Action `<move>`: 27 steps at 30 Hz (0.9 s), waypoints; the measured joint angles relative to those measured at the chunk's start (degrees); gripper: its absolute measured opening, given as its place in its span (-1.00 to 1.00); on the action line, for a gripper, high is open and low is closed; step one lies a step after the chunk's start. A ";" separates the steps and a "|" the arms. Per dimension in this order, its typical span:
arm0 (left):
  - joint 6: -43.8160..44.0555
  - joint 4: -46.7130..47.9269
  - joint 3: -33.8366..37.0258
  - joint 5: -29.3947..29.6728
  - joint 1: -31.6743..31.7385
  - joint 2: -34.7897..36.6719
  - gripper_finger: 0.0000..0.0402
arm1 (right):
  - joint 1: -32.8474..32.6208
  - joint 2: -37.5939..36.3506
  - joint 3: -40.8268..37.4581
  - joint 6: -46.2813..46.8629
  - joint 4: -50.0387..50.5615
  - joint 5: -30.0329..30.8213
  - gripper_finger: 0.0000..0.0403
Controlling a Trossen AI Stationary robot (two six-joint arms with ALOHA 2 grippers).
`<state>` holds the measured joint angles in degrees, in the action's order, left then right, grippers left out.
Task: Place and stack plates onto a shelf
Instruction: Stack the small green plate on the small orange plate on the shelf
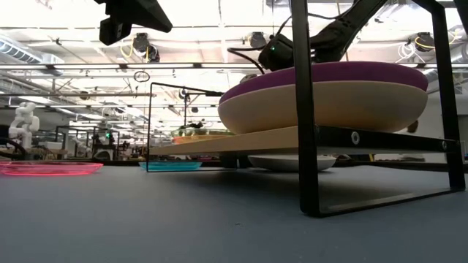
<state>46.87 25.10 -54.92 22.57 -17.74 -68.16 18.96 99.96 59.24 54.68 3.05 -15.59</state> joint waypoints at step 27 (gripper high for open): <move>-1.28 0.35 0.00 0.02 0.00 0.00 -0.88 | -0.33 -3.63 0.00 -3.05 3.51 3.81 -1.00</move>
<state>45.59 25.45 -54.92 22.59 -17.74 -68.16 18.63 96.33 59.24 51.62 6.55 -11.78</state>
